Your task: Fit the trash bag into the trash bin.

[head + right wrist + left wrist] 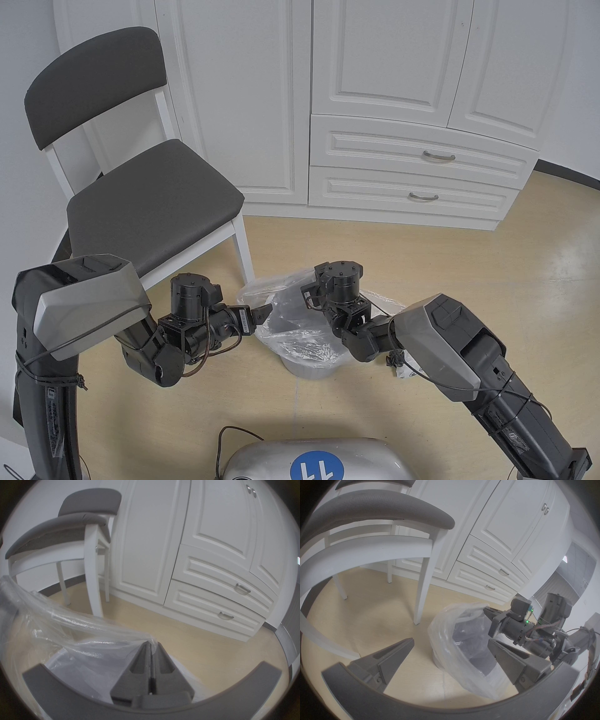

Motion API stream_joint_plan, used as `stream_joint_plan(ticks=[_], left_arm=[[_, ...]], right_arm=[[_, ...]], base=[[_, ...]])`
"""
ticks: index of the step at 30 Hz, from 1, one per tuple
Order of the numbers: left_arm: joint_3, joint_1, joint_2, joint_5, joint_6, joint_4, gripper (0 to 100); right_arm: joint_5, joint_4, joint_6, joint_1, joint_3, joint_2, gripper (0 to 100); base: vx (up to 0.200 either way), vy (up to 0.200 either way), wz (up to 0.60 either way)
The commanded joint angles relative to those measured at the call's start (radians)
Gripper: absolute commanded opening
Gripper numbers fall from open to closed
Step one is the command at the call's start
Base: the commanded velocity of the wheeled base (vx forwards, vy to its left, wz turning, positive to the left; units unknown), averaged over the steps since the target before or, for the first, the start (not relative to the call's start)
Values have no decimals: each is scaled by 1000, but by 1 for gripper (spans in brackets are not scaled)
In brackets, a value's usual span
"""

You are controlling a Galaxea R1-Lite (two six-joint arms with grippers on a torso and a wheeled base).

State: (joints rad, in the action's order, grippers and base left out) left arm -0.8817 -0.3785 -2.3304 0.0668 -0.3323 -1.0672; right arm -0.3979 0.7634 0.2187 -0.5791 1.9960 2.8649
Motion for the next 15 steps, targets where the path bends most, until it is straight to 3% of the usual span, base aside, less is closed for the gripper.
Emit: stream_joint_plan(ticks=[1, 5, 9, 10, 15], left_arm=[[-6, -10, -21, -1, -8, -10, 100], [-6, -10, -18, -1, -8, -10, 100], [-6, -13, -20, -1, -8, -10, 100], [-6, -14, -20, -1, -8, -10, 100], [-11, -17, -24, -30, -7, -11, 100]], right_arm=[[-6, 48, -2, 36, 4, 19, 0], [-1, 106, -13, 91, 4, 1, 0], [8, 99, -62, 96, 4, -12, 0], [8, 99, -65, 96, 4, -12, 100], [-2, 114, -76, 81, 4, -9, 100]], base=[[0, 0, 0], [0, 0, 0], [0, 0, 0], [0, 0, 0], [0, 0, 0]])
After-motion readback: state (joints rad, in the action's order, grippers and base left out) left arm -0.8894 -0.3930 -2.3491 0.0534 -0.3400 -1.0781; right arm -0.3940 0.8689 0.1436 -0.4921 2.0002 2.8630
